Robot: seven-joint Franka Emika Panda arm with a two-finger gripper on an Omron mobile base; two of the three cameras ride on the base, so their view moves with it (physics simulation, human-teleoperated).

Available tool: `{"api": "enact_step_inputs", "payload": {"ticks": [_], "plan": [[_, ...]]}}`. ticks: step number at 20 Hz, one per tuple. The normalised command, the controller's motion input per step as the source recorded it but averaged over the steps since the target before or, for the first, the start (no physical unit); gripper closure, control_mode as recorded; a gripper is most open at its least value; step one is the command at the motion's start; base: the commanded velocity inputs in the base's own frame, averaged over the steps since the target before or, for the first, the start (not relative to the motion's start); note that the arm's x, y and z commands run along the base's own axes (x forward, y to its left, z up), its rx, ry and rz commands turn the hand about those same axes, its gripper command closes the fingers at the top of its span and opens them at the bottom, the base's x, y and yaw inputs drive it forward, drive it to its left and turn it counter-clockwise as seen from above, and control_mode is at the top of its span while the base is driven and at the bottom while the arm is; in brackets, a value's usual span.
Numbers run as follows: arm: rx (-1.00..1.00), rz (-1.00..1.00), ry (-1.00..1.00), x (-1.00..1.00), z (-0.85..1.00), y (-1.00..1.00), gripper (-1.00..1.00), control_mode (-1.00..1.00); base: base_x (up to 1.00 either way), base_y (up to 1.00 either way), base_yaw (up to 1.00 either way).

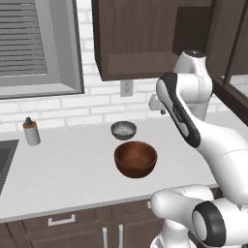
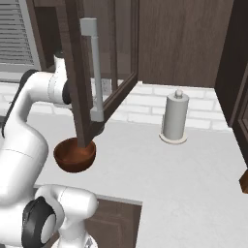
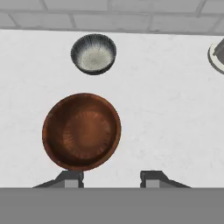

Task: Pick up the bowls on the counter and stack them on top of one another in the open cabinet. Place the smaller bowl on top of the larger bowl.

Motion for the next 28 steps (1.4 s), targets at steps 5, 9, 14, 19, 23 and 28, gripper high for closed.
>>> {"api": "enact_step_inputs", "payload": {"ticks": [5, 9, 14, 19, 23, 28], "plan": [[-0.01, 0.01, -0.01, -0.07, 0.0, 0.0, -1.0, -1.0, 0.0, 0.0, 0.0], [-0.01, 0.0, -0.01, -0.13, -0.01, 0.65, -1.0, -1.0, 0.0, 0.0, 0.0], [-0.17, 0.01, -0.03, -0.25, -0.27, 1.0, -1.0, -1.0, 0.0, 0.0, 0.0], [-0.32, 0.02, 0.0, 0.0, -0.4, 1.0, -1.0, -1.0, 0.0, 0.0, 0.0], [-0.26, 0.02, 0.0, 0.18, -0.36, 0.24, -1.0, -1.0, 0.0, 0.0, 0.0], [-0.02, 0.01, 0.0, 0.65, -0.15, 0.0, -1.0, -1.0, 0.0, 0.0, 0.0]]}}
